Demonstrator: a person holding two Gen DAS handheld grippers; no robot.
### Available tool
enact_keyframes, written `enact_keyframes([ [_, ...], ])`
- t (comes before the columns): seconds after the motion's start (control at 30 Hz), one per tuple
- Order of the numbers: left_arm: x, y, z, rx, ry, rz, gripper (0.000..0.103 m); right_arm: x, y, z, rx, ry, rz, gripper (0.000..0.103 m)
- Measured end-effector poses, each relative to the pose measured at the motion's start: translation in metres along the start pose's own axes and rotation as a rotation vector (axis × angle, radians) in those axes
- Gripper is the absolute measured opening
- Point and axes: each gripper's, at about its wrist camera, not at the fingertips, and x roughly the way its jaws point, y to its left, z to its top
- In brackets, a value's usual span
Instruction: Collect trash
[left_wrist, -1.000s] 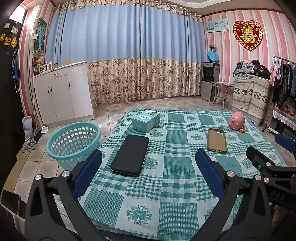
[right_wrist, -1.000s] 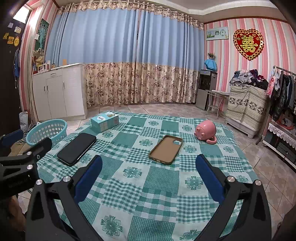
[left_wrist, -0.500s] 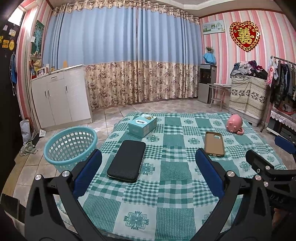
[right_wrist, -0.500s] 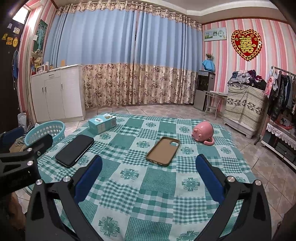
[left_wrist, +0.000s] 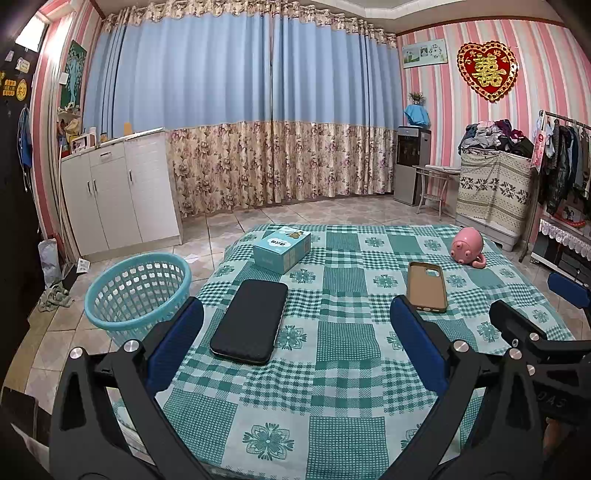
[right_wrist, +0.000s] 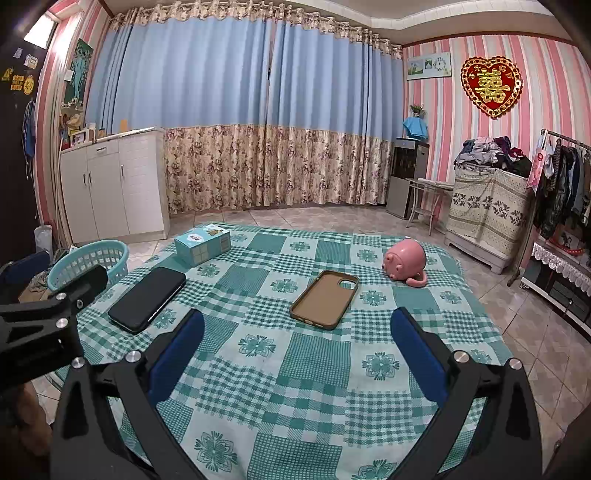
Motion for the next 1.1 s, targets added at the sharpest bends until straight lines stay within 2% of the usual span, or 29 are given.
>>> enact_keyframes([
  [1.1,-0.003,-0.010,0.000,0.006,-0.006,-0.009,0.098,-0.002,-0.006,0.001,0.017,-0.005,-0.010,0.098],
])
